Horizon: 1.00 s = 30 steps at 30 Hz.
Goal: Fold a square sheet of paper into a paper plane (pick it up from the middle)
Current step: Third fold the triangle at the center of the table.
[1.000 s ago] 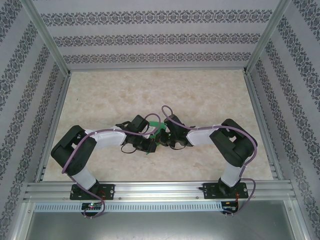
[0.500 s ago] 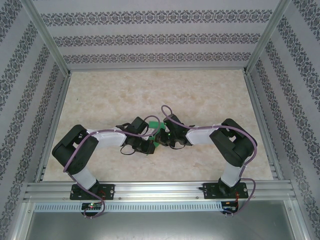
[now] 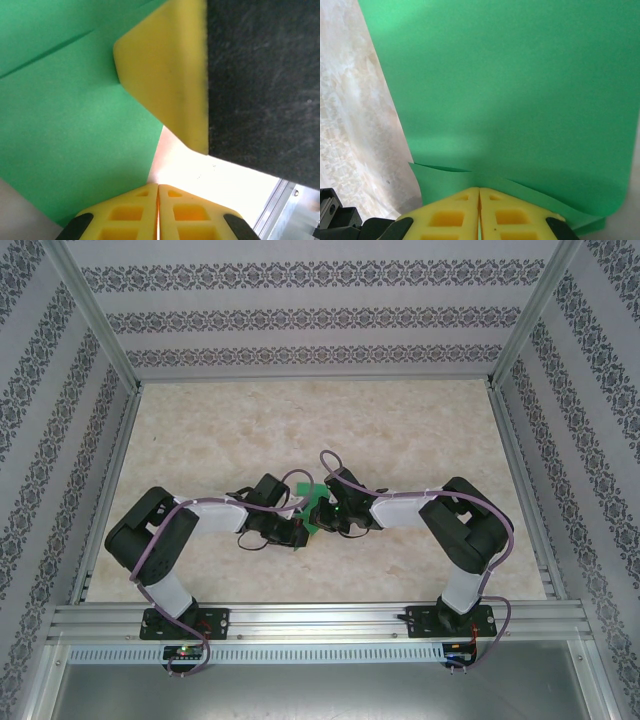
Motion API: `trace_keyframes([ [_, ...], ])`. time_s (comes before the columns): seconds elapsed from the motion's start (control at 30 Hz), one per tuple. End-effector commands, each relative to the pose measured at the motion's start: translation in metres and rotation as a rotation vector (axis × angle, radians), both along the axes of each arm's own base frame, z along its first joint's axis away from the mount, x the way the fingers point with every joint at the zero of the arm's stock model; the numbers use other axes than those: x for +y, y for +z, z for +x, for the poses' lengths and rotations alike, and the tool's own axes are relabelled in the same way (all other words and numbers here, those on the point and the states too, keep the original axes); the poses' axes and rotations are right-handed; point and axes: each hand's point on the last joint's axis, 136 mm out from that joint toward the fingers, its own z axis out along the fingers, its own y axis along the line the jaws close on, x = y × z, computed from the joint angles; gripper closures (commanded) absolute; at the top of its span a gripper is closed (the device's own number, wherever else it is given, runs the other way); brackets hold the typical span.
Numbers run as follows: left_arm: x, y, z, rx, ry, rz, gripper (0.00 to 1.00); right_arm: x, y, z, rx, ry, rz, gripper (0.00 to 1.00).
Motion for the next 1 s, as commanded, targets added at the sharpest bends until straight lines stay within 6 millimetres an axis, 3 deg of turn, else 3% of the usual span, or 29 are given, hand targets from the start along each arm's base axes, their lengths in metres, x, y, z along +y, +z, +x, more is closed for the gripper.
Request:
trace_keyframes([
  [0.0, 0.025, -0.022, -0.03, 0.154, 0.047, 0.08, 0.91, -0.042, -0.049, -0.023, 0.098, -0.027, -0.223, 0.91],
  [0.5, 0.051, -0.023, -0.048, 0.269, 0.155, 0.076, 0.94, -0.045, -0.053, -0.025, 0.106, -0.016, -0.254, 0.91],
  [0.63, 0.051, -0.016, -0.048, 0.271, 0.169, 0.05, 0.94, -0.042, -0.049, -0.023, 0.097, -0.01, -0.254, 0.91],
  [0.8, 0.046, 0.021, -0.036, 0.182, 0.164, -0.017, 0.92, -0.039, -0.046, -0.022, 0.09, -0.005, -0.248, 0.91],
  [0.97, 0.038, 0.072, -0.005, -0.012, 0.198, -0.096, 0.86, -0.036, -0.045, -0.02, 0.087, -0.012, -0.239, 0.91],
])
